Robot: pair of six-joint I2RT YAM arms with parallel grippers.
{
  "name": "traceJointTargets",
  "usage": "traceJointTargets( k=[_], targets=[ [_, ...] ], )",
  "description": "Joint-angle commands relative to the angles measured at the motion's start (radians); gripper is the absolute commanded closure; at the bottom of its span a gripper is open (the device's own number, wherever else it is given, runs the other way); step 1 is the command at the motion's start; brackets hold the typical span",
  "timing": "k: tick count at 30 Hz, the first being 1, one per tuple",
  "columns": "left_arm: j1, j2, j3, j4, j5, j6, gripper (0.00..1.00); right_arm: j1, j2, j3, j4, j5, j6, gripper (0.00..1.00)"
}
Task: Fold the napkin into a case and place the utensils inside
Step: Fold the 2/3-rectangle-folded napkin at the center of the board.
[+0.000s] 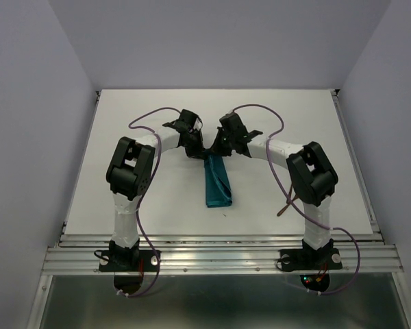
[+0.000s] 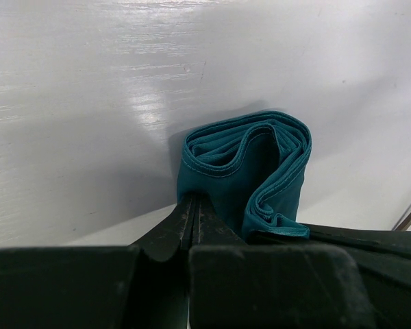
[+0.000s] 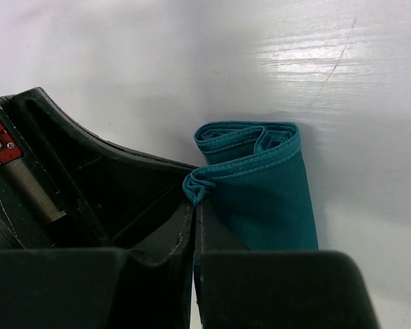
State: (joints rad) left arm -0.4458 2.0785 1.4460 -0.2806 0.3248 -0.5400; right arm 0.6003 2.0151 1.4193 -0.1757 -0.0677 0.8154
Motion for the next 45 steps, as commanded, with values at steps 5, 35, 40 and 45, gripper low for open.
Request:
traceJointTargets(
  k=[5,35,40,45],
  targets=[
    [-0.011,0.023,-0.026,-0.043,-0.021,0.011,1.00,0.010,0.048,0.064,0.002,0.029,0.004,0.99],
    [-0.013,-0.307,-0.151,-0.144,-0.135,-0.017,0.38,0.019,0.165,0.069,-0.056,0.123,0.053,0.99],
    [-0.024,-0.383,-0.260,-0.071,-0.001,-0.046,0.14,0.019,0.169,0.075,-0.056,0.117,0.051,0.99],
    [-0.042,-0.420,-0.361,-0.005,0.097,-0.049,0.12,0.019,0.175,0.090,-0.056,0.109,0.044,0.99]
  ],
)
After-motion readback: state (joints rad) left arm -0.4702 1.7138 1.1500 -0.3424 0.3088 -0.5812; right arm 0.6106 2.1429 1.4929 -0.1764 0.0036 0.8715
